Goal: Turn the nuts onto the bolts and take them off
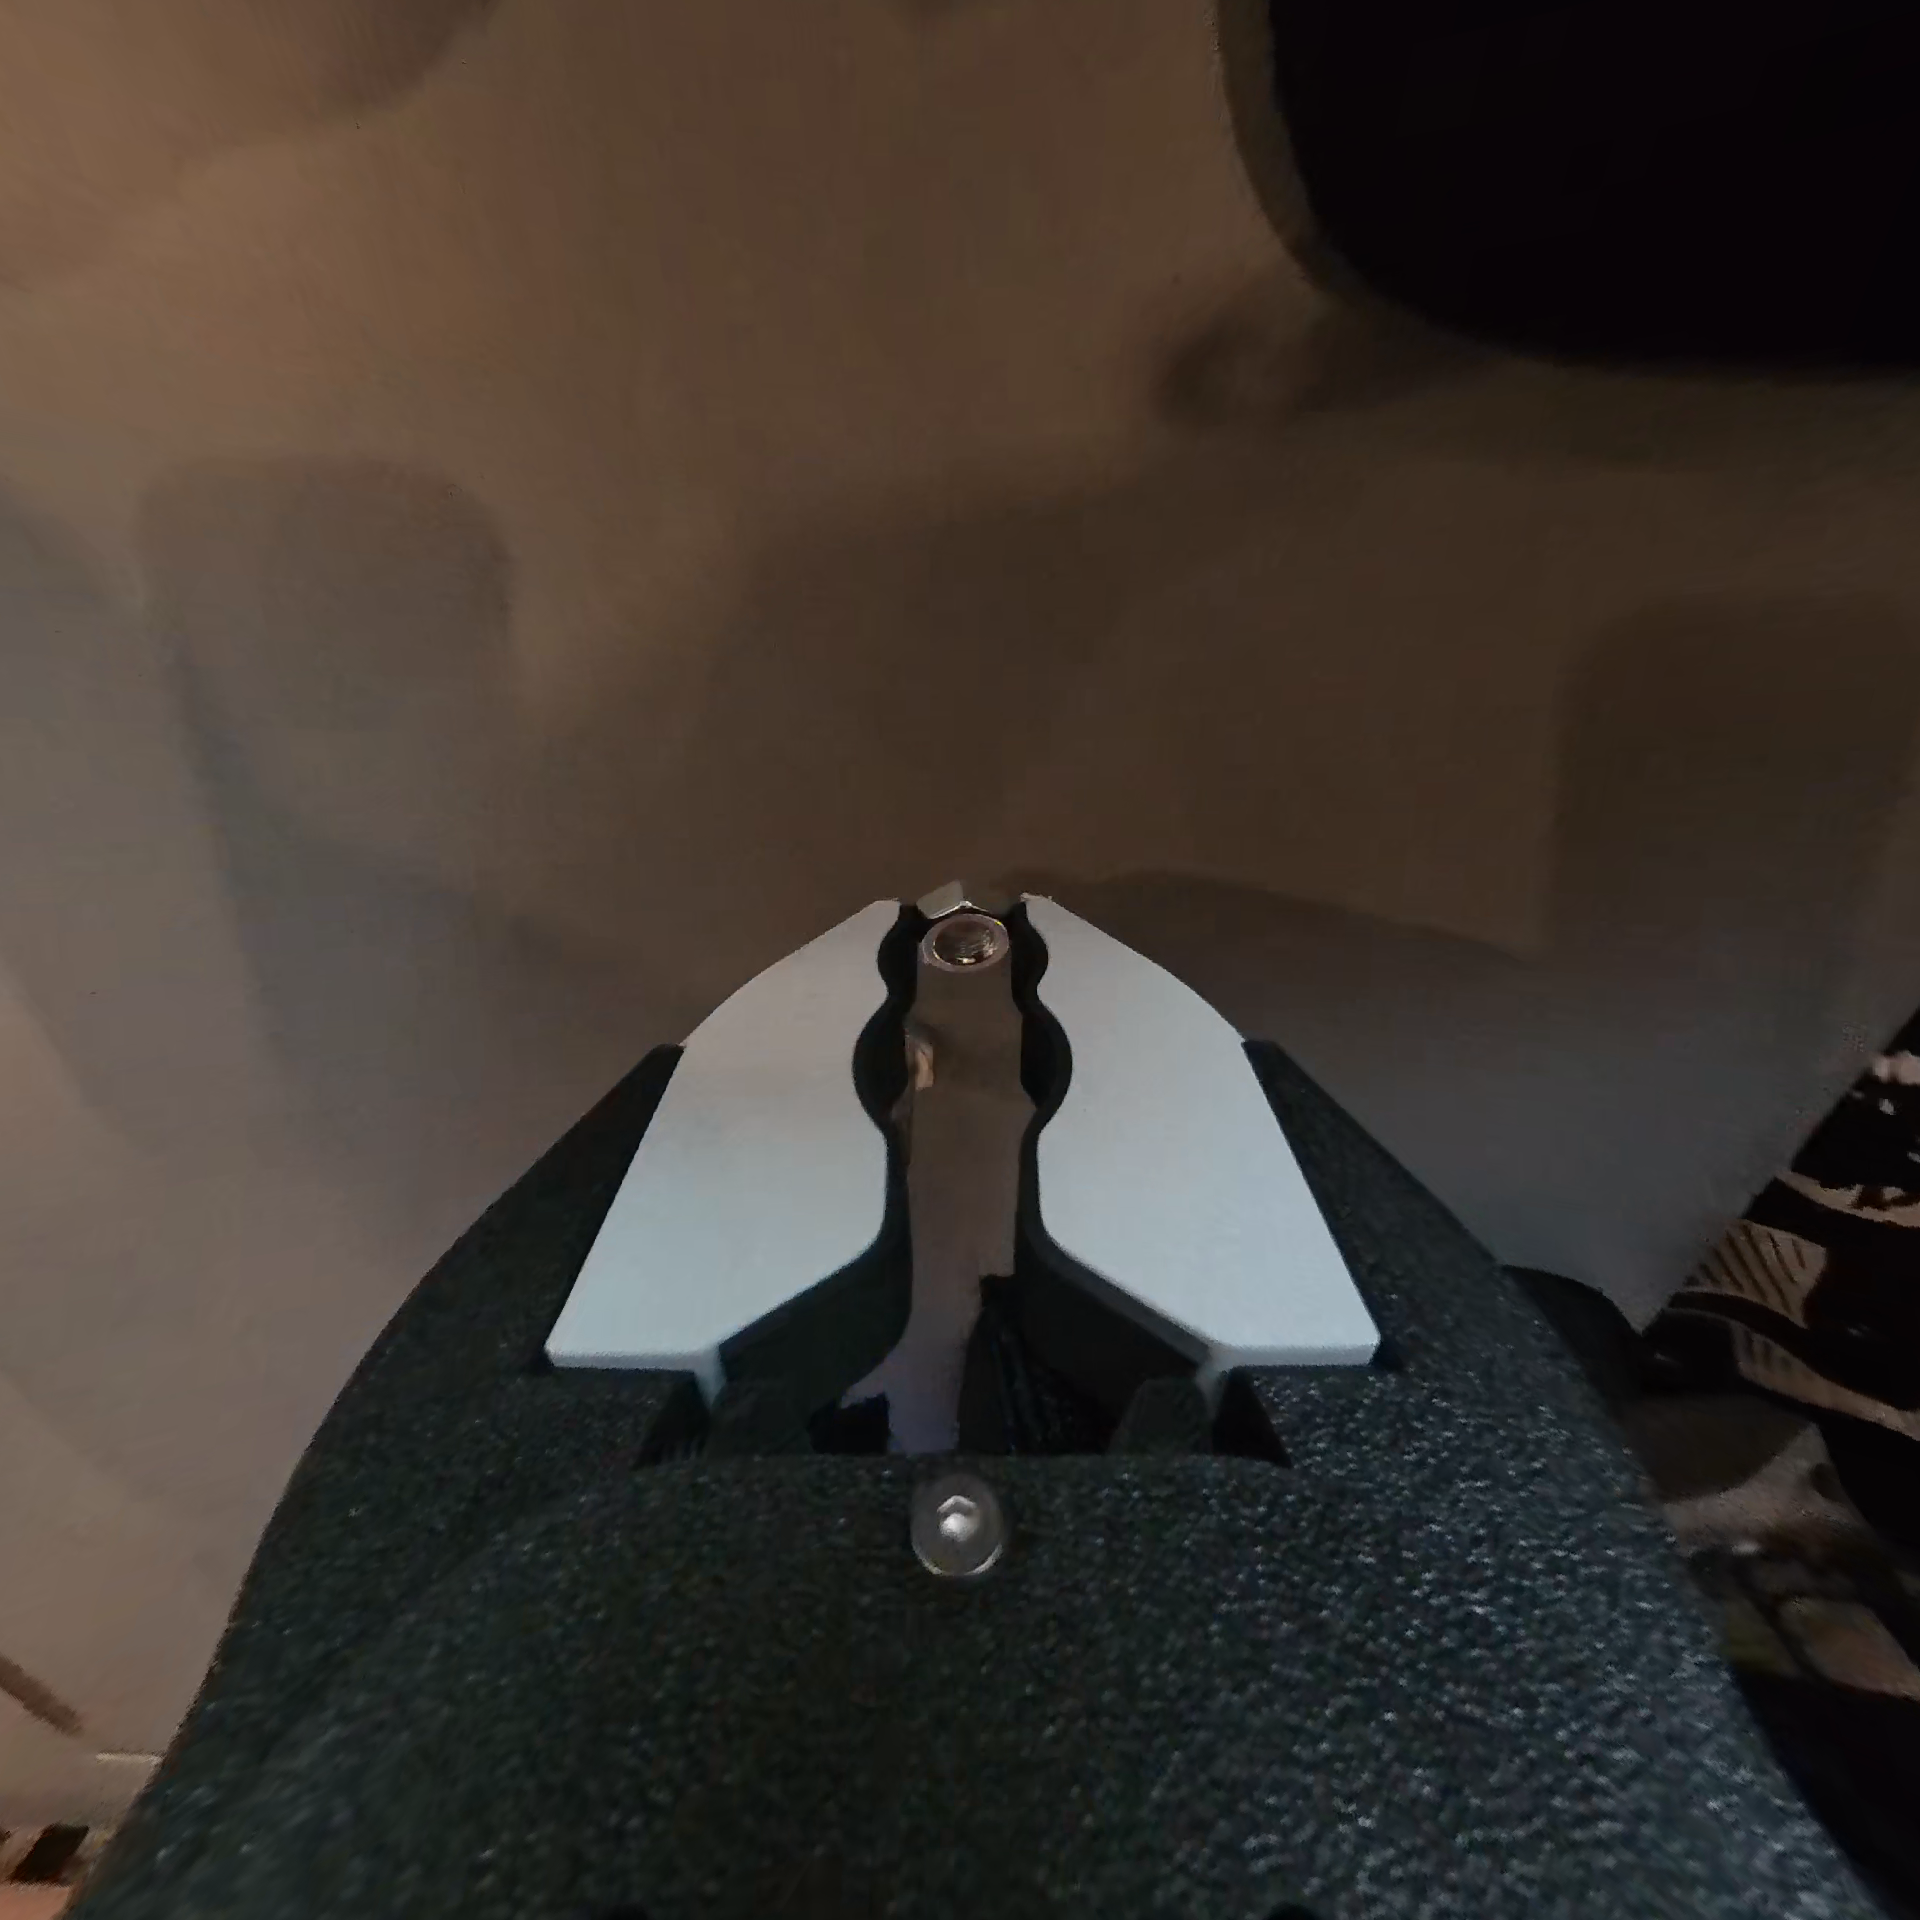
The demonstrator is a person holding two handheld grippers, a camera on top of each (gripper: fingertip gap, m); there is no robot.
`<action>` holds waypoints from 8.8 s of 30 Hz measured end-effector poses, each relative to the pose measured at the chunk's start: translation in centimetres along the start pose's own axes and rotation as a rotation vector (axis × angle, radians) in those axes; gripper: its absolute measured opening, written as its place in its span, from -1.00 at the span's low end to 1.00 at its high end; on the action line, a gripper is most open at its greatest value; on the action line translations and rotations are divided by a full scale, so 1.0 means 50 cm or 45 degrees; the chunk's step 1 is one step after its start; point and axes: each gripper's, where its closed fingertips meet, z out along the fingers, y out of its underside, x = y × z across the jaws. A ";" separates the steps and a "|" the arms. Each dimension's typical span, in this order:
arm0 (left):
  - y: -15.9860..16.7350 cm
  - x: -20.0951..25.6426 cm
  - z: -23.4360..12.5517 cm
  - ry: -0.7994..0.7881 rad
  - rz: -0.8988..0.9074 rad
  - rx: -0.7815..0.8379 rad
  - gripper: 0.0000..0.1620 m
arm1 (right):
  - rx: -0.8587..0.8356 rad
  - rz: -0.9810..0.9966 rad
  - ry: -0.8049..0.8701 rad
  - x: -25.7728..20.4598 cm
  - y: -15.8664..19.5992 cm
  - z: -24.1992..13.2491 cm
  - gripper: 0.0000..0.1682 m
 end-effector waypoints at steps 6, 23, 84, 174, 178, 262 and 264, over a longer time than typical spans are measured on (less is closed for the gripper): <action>0.007 -0.002 0.016 0.035 -0.010 -0.022 -0.78 | -0.019 0.008 -0.009 -0.001 0.008 0.004 -0.50; 0.005 -0.028 -0.082 -0.082 -0.146 0.324 -0.45 | -0.030 0.022 -0.011 0.001 0.013 0.003 -0.50; 0.071 -0.024 -0.075 -0.470 -0.359 0.634 -0.79 | -0.763 0.053 -0.470 -0.334 0.141 0.084 -0.74; 0.068 0.047 -0.224 0.065 0.054 1.983 -0.86 | -1.439 -1.045 -0.974 -0.278 0.156 0.013 -0.58; 0.082 0.052 -0.230 0.081 0.065 2.012 -0.86 | -1.512 -1.079 -0.957 -0.263 0.216 0.032 -0.64; -0.001 0.118 -0.201 0.253 0.245 1.904 -0.87 | -1.904 -1.318 -0.964 -0.439 0.036 0.019 -0.81; 0.002 0.118 -0.206 0.260 0.244 1.925 -0.87 | -1.869 -1.301 -0.944 -0.443 0.033 0.023 -0.81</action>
